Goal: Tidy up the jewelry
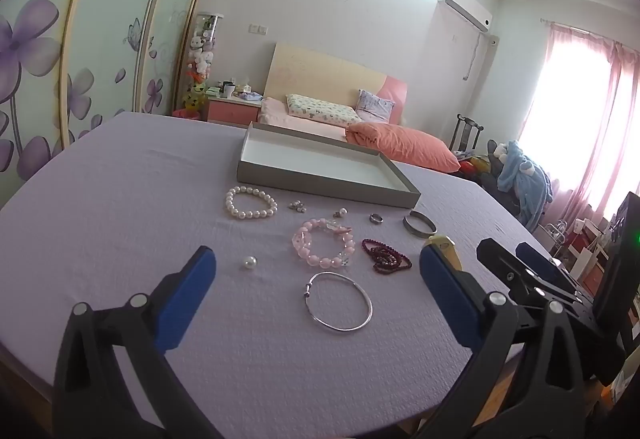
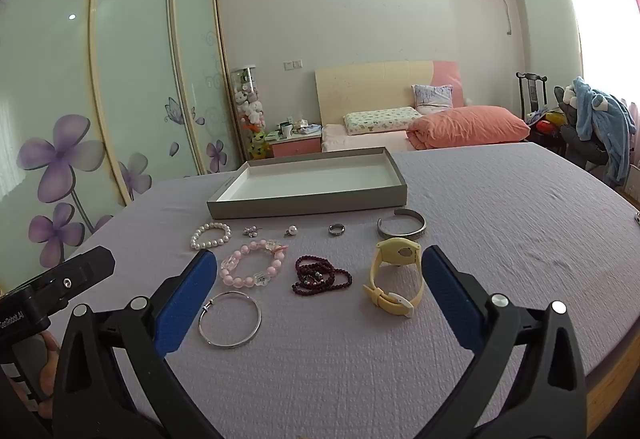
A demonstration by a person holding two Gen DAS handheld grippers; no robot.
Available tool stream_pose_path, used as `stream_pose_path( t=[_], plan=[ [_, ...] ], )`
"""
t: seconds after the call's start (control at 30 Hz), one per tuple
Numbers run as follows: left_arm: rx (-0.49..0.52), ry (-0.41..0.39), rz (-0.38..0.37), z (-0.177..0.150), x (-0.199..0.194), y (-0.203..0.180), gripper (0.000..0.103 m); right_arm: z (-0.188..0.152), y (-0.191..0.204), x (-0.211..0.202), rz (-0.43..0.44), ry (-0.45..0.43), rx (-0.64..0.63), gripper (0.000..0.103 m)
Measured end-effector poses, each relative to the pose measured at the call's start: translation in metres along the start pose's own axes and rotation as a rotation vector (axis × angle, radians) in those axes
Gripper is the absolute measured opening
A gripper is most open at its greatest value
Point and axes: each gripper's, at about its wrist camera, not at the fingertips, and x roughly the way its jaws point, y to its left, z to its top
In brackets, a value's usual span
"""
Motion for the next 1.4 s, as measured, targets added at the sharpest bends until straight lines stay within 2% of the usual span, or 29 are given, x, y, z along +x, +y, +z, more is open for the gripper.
stream_pose_path(
  t=[1.4],
  plan=[
    [0.0, 0.003, 0.0, 0.0, 0.0002, 0.0001, 0.101, 0.0059, 0.0037, -0.003, 0.001, -0.003, 0.0, 0.102]
  ],
)
